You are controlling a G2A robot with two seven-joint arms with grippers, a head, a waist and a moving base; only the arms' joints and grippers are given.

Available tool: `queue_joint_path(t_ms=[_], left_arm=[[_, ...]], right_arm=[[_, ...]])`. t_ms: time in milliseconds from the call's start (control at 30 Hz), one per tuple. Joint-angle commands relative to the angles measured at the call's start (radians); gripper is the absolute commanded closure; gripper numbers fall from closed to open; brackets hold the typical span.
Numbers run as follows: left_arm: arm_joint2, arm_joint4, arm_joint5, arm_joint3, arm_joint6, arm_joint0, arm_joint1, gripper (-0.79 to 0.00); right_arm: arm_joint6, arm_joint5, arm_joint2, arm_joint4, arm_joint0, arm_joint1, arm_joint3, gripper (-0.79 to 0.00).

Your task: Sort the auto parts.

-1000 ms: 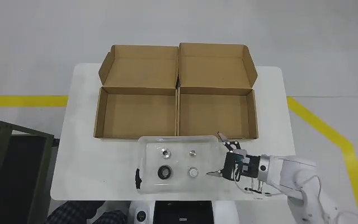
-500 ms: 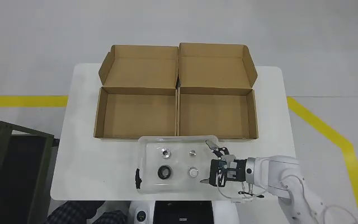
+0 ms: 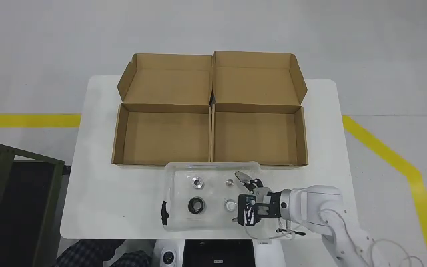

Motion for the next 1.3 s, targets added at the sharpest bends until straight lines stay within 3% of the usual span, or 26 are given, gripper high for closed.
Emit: queue_joint_path(t_ms=[0, 133, 467, 833, 900, 1000, 1267], left_arm=[[0.0, 0.0, 0.0, 0.0, 0.0, 0.0, 0.0, -0.785], [0.0, 0.0, 0.0, 0.0, 0.0, 0.0, 0.0, -0.785], [0.0, 0.0, 0.0, 0.0, 0.0, 0.0, 0.0, -0.785], [0.0, 0.0, 0.0, 0.0, 0.0, 0.0, 0.0, -0.785], [0.0, 0.0, 0.0, 0.0, 0.0, 0.0, 0.0, -0.785], [0.0, 0.0, 0.0, 0.0, 0.0, 0.0, 0.0, -0.785], [0.0, 0.0, 0.0, 0.0, 0.0, 0.0, 0.0, -0.785]], right_arm=[[0.006, 0.002, -0.01, -0.001, 0.006, 0.0, 0.006, -0.782], [0.024, 0.001, -0.03, -0.002, 0.018, 0.002, 0.019, -0.606], [0.068, -0.003, -0.08, 0.002, 0.046, 0.004, 0.03, -0.4], [0.099, -0.003, -0.13, 0.023, 0.081, 0.005, 0.05, -0.326], [0.105, -0.006, -0.137, 0.027, 0.087, 0.005, 0.054, -0.228], [0.111, -0.008, -0.143, 0.036, 0.094, 0.006, 0.057, 0.0], [0.095, -0.011, -0.127, 0.088, 0.095, 0.014, 0.019, 0.0]])
